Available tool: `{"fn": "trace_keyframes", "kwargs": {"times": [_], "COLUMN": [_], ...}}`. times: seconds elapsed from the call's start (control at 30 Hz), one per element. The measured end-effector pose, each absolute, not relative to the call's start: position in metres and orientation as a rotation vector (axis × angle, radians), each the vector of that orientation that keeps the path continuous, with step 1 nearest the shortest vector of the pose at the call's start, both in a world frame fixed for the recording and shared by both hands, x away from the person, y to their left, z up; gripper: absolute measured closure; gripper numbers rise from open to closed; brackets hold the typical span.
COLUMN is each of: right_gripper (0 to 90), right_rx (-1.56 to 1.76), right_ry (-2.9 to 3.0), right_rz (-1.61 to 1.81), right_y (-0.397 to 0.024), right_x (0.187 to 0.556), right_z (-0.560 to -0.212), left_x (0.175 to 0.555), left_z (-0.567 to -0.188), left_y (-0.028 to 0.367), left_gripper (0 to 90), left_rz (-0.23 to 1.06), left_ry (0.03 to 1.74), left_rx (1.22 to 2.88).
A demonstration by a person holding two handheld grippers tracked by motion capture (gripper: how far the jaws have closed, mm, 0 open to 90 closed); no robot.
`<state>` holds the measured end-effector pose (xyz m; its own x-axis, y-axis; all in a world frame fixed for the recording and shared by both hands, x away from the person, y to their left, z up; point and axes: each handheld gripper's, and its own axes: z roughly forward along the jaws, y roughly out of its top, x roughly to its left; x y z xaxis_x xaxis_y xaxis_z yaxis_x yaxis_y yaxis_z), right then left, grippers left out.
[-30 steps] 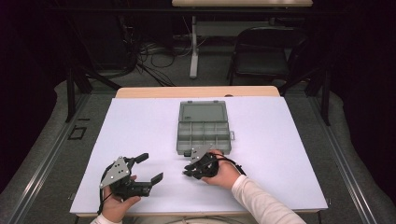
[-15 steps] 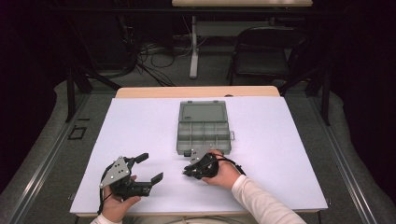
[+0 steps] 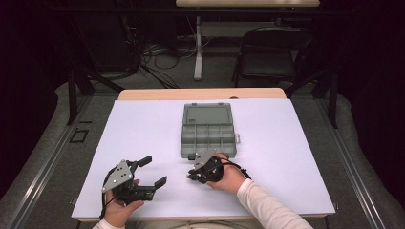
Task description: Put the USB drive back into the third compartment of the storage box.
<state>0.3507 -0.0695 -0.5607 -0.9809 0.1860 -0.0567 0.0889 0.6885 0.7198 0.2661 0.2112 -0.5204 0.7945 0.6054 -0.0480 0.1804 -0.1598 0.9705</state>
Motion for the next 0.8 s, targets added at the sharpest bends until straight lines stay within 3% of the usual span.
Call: {"fn": "trace_keyframes", "kwargs": {"times": [0.8], "right_gripper": [79.5], "right_rx": [0.265], "right_ry": [2.733], "right_rz": [1.260], "right_y": [-0.075], "right_x": [0.345], "right_z": [-0.542], "left_x": [0.267], "left_z": [-0.521], "left_y": [0.211], "left_gripper": [12.3], "left_rz": [0.417], "left_ry": [0.620], "left_rx": [1.721]}}
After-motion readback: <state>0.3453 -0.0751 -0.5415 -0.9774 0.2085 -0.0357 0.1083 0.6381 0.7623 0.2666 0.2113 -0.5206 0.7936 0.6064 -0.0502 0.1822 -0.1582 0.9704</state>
